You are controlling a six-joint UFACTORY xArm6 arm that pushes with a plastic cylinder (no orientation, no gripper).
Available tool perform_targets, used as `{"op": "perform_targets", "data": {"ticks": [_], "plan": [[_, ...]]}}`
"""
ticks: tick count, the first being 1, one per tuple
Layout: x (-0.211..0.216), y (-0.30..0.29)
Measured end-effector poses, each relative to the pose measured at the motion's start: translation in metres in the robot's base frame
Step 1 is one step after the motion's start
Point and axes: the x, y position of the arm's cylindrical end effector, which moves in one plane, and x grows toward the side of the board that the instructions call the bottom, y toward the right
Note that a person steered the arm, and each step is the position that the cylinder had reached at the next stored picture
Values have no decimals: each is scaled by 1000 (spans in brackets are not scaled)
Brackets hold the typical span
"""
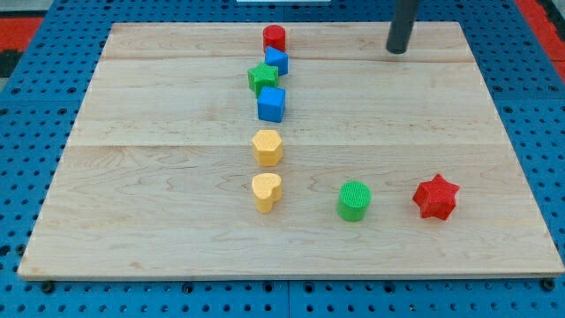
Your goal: Push the green star in between the blue blocks
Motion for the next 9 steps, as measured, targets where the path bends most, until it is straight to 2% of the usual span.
{"op": "perform_targets", "data": {"ticks": [1, 2, 5, 6, 9], "plan": [[-45, 23], [-53, 14], [-50, -257], [-10, -302], [53, -297]]}}
